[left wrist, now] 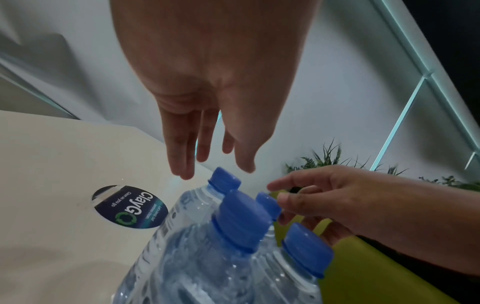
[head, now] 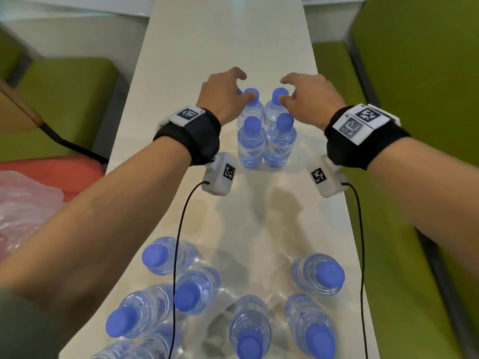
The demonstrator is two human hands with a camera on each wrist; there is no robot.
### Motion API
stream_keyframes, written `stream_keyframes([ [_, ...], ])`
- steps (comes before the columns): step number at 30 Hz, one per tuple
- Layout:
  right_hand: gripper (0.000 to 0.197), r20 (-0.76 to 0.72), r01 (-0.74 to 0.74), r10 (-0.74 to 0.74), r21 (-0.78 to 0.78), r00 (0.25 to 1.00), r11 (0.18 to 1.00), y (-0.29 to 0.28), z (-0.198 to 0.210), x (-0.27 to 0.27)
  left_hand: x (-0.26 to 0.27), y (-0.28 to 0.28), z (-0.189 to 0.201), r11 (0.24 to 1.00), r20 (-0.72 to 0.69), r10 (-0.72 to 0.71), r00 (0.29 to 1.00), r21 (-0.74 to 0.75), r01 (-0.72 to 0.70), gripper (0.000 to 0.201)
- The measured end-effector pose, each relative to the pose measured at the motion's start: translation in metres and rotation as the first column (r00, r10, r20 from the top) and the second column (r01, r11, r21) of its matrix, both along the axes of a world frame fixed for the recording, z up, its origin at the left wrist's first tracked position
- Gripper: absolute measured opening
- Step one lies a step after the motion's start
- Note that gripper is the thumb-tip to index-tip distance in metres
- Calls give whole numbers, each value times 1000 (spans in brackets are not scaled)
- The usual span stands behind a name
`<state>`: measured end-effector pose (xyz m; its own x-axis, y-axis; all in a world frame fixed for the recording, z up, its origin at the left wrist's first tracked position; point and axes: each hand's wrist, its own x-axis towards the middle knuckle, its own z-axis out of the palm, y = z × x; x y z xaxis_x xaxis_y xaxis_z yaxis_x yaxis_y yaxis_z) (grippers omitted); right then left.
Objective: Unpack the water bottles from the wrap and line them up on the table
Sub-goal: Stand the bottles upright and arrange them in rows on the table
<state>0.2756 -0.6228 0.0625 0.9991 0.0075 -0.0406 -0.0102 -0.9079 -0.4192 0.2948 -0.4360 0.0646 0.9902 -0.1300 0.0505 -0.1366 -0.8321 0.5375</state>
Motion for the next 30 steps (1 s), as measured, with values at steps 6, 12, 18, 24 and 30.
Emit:
stream_keyframes([
  [6,36,1,-19,19,-30,1000,999,2,-5,13,21,-2,-11,994,-91,-62,994,81,69,38],
  [12,36,15,11,-10,-22,1000,1000,3,-7,16,23,-3,-13,992,-97,-74,993,97,84,34],
  [18,45,-7,23,-22,12,1000,1000,-1,-8,7,19,-2,-12,991,-90,-82,993,101,91,34],
  [24,53,-5,28,-28,7,1000,1000,-4,-3,-15,-4,5,2,987,-52,-60,997,143,67,45],
  [30,49,-22,7,-7,-7,1000,1000,-8,15,-61,-59,-2,21,965,-62,-123,991,226,134,36],
])
